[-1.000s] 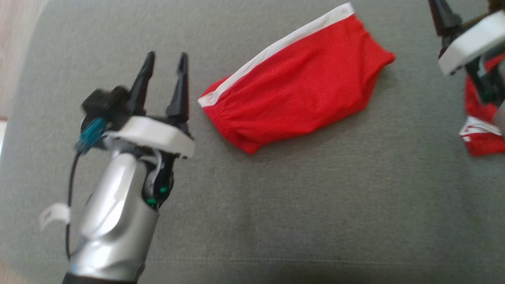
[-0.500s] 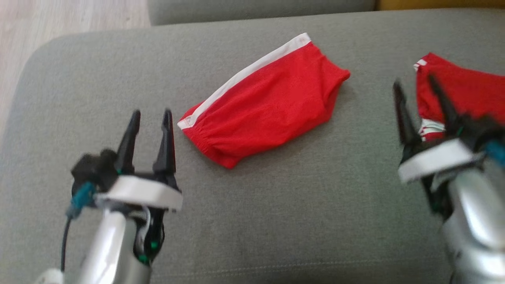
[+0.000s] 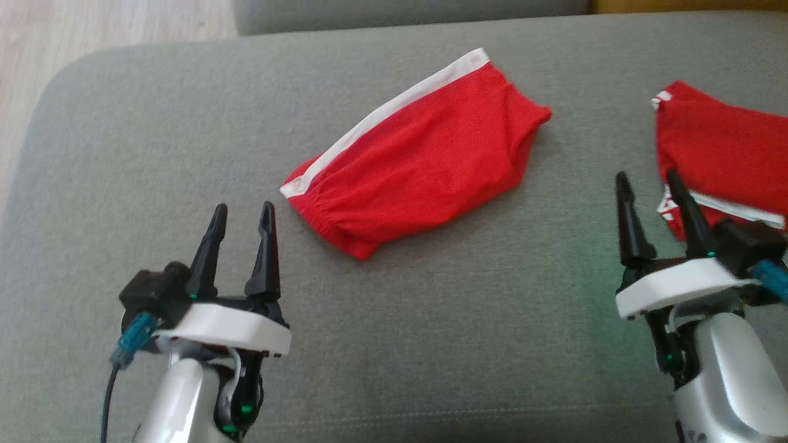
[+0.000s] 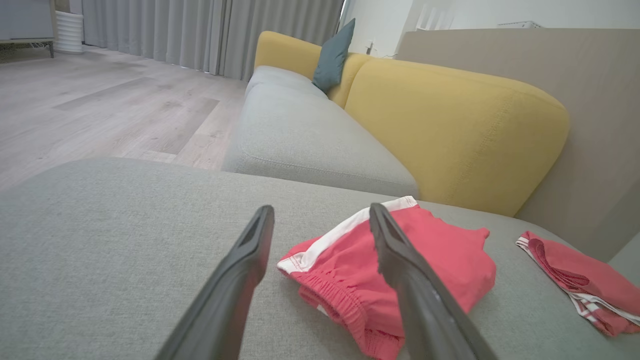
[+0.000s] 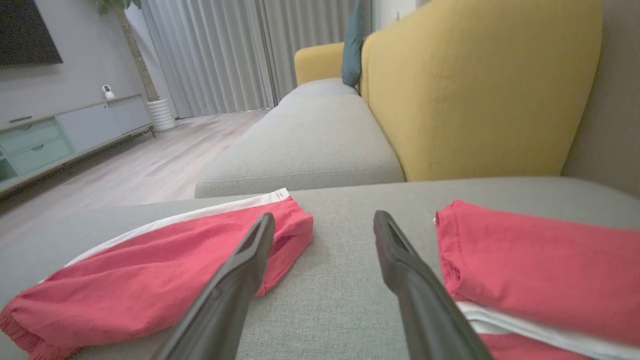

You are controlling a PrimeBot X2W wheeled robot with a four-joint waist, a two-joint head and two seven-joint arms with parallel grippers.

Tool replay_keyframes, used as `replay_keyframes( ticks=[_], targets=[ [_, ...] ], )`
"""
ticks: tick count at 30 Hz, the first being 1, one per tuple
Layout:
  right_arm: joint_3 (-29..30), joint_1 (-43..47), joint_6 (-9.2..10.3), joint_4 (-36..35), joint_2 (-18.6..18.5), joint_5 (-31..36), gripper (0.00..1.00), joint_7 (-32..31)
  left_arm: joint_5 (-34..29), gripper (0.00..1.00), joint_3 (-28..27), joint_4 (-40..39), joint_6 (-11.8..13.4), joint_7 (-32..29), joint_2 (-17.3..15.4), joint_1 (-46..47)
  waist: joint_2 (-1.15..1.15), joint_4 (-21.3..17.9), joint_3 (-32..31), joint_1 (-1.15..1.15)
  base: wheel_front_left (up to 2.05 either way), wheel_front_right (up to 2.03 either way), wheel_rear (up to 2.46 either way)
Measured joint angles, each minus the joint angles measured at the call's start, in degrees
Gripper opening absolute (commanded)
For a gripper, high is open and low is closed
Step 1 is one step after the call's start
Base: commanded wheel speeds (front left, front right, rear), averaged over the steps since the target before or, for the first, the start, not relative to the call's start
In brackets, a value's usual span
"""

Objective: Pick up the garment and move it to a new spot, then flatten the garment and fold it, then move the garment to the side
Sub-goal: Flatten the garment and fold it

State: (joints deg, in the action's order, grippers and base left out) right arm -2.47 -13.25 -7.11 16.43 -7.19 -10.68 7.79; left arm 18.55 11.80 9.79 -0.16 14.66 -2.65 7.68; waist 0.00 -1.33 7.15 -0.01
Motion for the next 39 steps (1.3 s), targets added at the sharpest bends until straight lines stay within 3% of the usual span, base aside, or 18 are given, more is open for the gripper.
replay_keyframes(
  ticks=[10,19,28,39],
  targets=[
    [7.2,-4.1,0.0,0.3,3.4,-13.4,1.0,-10.7,1.1,1.0,2.3,0.6,0.2,0.0,0.1,2.7,0.0,5.0,4.3,0.0,0.0,0.0,0.0],
    [14.5,-12.6,0.0,9.8,3.7,-22.8,1.0,-19.7,1.9,1.0,4.6,1.5,0.7,0.0,0.2,4.8,0.0,11.0,7.8,0.01,0.0,0.0,0.0],
    [21.2,-21.1,0.0,21.6,3.8,-19.2,1.0,-22.0,3.3,1.0,5.9,1.5,1.2,0.0,0.2,5.5,0.0,15.5,9.8,0.01,0.0,0.0,0.0],
    [26.6,-29.3,0.0,32.8,3.2,-14.1,1.0,-24.7,3.8,1.0,6.5,1.2,1.7,0.0,0.3,5.5,0.0,17.2,10.4,0.0,0.0,0.0,0.0]
  ],
)
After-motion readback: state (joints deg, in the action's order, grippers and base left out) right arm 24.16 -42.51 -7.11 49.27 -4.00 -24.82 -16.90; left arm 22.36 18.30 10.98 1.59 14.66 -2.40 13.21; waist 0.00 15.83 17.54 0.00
